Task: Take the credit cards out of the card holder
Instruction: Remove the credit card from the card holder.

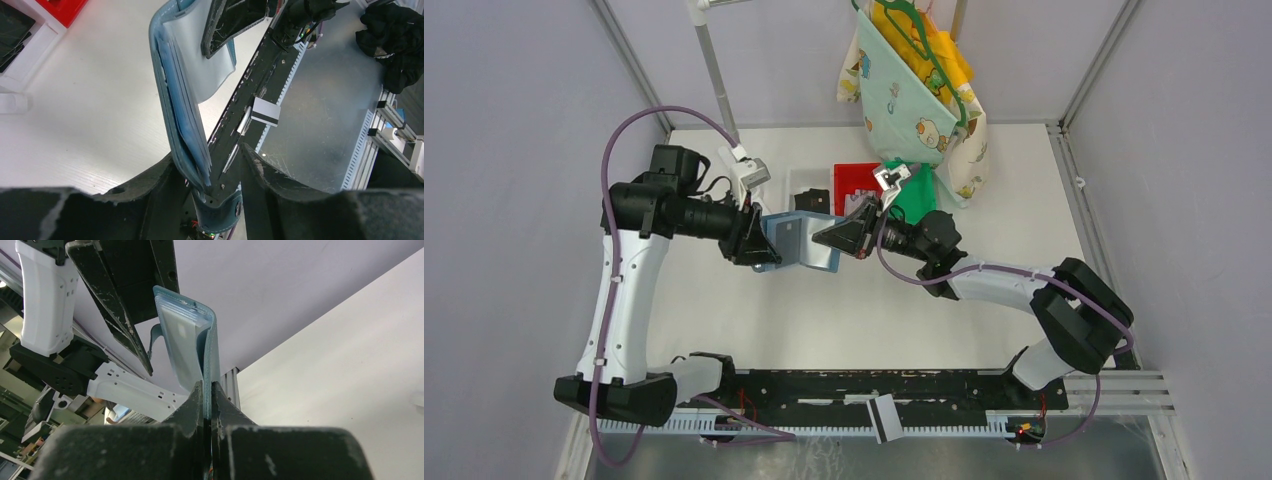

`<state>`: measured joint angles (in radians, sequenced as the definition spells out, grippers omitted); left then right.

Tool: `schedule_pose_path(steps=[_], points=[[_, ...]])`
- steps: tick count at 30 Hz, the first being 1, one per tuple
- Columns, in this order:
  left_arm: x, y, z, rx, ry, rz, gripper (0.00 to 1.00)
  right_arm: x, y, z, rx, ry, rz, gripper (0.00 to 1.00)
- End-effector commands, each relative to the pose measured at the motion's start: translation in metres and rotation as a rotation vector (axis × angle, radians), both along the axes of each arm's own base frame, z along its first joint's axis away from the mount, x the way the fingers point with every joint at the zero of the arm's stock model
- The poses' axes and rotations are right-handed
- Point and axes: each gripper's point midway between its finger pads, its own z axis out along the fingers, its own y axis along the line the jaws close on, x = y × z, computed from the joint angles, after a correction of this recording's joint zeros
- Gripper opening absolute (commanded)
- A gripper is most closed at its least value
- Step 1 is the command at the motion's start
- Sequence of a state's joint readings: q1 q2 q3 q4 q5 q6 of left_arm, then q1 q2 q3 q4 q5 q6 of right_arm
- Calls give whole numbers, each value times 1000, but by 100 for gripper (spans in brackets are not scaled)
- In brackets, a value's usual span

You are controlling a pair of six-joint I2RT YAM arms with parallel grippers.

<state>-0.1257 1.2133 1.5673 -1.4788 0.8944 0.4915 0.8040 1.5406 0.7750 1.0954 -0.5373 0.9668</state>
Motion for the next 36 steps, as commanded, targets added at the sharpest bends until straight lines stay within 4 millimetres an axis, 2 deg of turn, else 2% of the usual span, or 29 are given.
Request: schedule_pose_path(steps=[1,6,14,20,29,36], points=[[-5,-5,15,-43,-96,-52,48,-4,-9,37,119,-65,4,0],[-5,-6,18,-54,-102,-59,42,-9,-10,42,121,-87,19,0],[-15,-8,25,-80,-151,-89,35,-10,-10,38,105,-93,26,0],[-16,-7,22,-71,-156,-92,27,-15,-10,40,106,-113,47,0],[-11,-7,17,-64,-124,-82,23,-26,-13,51,152,-151,83,0],[-18,-10,25,-100,-156,-109,21,-34,-15,54,189,-152,120,0]])
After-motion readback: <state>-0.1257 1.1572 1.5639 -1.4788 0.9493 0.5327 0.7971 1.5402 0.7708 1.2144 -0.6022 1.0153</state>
